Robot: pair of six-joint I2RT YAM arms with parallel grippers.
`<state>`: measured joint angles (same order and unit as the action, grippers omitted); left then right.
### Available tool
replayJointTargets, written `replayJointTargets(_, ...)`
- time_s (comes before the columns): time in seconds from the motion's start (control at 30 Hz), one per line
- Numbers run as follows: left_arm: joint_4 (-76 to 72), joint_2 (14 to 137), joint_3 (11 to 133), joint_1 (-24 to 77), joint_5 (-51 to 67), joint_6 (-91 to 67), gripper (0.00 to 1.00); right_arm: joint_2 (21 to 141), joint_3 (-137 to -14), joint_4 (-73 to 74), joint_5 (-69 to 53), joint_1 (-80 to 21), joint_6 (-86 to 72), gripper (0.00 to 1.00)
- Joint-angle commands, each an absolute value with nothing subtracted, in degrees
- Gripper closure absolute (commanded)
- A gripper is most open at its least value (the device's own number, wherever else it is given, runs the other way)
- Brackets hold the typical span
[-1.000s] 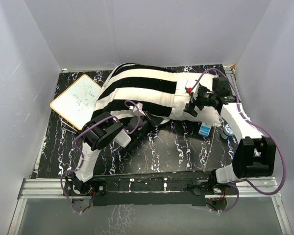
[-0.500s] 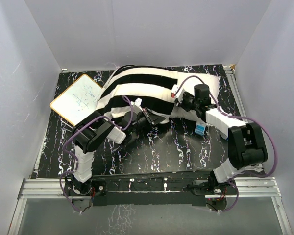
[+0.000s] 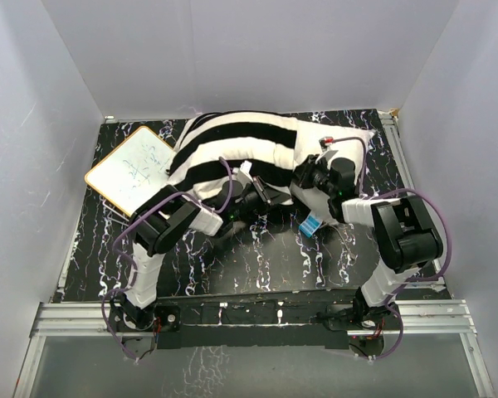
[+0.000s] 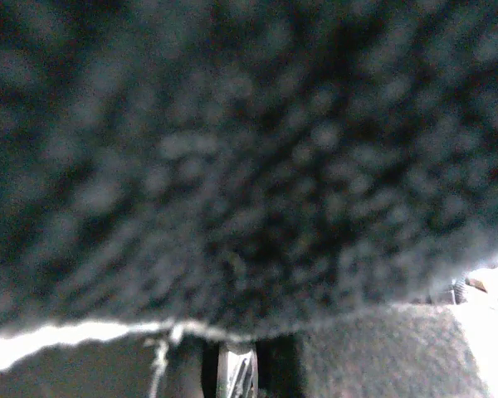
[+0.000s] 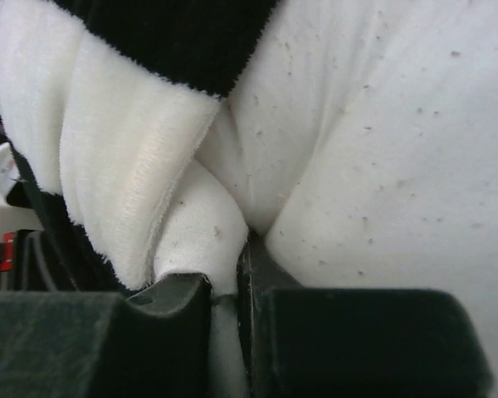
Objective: Put the pillow into the pillowcase
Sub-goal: Stuff the pillow into the pillowcase.
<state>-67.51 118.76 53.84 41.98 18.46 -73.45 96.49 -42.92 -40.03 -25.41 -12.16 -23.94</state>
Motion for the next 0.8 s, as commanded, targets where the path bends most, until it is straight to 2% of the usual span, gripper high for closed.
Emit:
replayJointTargets(0.0, -68.55, 117.92, 53.03, 45.29, 28.56, -76.71, 1.00, 98.78, -38.65, -51.46, -41.22, -16.19, -38.76, 0.92)
replayJointTargets(0.1, -60.91, 113.13, 50.33, 44.52, 29.02, -73.14, 0.83, 100.80, -38.63, -55.32, -54.84, -14.18, -36.36, 0.86)
replayJointTargets(0.13, -56.58, 110.39, 49.23, 44.41, 29.12, -70.70, 0.77, 99.60, -39.47, -53.17, -58.97, -12.92, -33.29, 0.80)
replayJointTargets(0.17, -50.92, 107.29, 48.26, 44.39, 28.98, -67.71, 0.69, 97.23, -40.89, -46.91, -62.08, -11.61, -28.10, 0.72)
replayJointTargets(0.2, -44.32, 103.57, 47.37, 44.45, 28.42, -64.02, 0.62, 94.08, -43.85, -37.07, -62.46, -10.23, -20.09, 0.60)
replayJointTargets(0.27, -30.23, 95.87, 45.98, 44.51, 26.91, -56.28, 0.49, 88.01, -50.92, -8.96, -55.90, -9.07, 4.05, 0.39)
replayJointTargets(0.3, -23.49, 92.18, 45.40, 44.55, 25.85, -53.12, 0.43, 85.63, -53.28, -0.76, -52.04, -8.92, 16.62, 0.31)
replayJointTargets(0.33, -17.35, 88.77, 44.83, 44.55, 24.84, -50.28, 0.39, 83.66, -55.03, 4.77, -48.51, -8.40, 22.62, 0.24)
replayJointTargets(0.4, -5.62, 82.64, 44.70, 44.55, 23.13, -45.69, 0.34, 80.85, -58.58, 13.83, -45.74, -6.18, 31.91, 0.17)
replayJointTargets(0.53, 13.47, 74.96, 50.88, 44.56, 20.00, -36.08, 0.33, 80.38, -68.16, 30.08, -49.06, 0.68, 43.41, 0.14)
replayJointTargets(0.7, 24.21, 77.30, 68.03, 44.52, 9.54, -26.40, 0.30, 85.30, -76.28, 24.93, -53.82, 8.89, 33.87, 0.01)
replayJointTargets(0.77, 26.40, 83.05, 77.68, 44.56, 4.98, -22.11, 0.28, 89.94, -79.81, 21.91, -53.70, 9.83, 29.44, 0.00)
